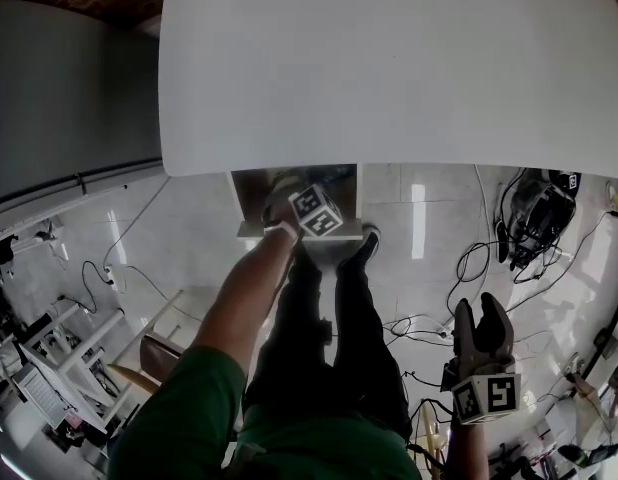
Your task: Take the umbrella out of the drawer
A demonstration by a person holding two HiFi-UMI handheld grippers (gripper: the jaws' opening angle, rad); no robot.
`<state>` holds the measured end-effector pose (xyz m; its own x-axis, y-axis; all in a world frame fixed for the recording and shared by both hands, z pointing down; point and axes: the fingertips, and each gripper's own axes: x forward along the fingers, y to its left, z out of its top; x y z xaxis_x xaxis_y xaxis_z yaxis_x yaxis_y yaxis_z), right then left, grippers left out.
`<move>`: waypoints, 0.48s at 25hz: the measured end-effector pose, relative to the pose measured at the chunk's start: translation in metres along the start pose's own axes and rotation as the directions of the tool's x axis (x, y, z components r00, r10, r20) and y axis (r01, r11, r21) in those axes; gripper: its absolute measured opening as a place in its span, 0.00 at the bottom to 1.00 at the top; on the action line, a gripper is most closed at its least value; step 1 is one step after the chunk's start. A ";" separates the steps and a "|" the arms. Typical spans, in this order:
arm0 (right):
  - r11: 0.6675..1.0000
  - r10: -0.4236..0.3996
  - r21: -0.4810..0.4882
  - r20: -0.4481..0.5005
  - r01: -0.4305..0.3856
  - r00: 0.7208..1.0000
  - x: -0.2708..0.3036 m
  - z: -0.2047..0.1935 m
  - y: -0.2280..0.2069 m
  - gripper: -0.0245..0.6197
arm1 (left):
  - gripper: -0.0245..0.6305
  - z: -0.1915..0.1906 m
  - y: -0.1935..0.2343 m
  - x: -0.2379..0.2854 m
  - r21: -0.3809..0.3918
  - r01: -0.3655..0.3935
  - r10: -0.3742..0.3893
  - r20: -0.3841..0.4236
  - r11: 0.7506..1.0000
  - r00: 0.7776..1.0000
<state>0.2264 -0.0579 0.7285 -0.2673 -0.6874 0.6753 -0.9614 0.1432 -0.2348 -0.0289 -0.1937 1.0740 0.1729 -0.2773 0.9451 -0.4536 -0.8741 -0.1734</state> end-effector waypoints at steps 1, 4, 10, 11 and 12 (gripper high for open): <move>1.000 0.006 0.000 0.001 -0.006 1.000 0.000 0.000 0.002 0.30 | 0.34 0.000 0.001 -0.002 -0.002 0.003 -0.003 -0.004 1.000 1.000; 1.000 0.023 -0.007 0.006 -0.023 1.000 -0.003 0.002 0.006 0.30 | 0.29 0.002 0.003 -0.012 -0.024 -0.012 0.013 0.016 1.000 1.000; 1.000 0.030 -0.004 0.026 -0.030 0.999 -0.010 0.010 0.011 0.30 | 0.29 0.008 0.002 -0.047 -0.037 -0.006 0.010 0.102 0.999 0.995; 0.999 0.033 -0.002 0.032 -0.033 0.999 -0.011 0.013 0.014 0.30 | 0.29 0.008 0.001 -0.054 -0.024 -0.005 0.007 0.105 1.000 0.994; 0.999 0.038 0.001 0.038 -0.038 0.999 -0.013 0.017 0.018 0.30 | 0.29 0.006 0.000 -0.061 -0.017 -0.004 0.006 0.106 1.000 0.994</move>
<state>0.2141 -0.0583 0.7039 -0.3005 -0.7083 0.6388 -0.9506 0.1683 -0.2606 -0.0341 -0.1794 1.0142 0.2619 -0.3232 0.9094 -0.4694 -0.8660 -0.1726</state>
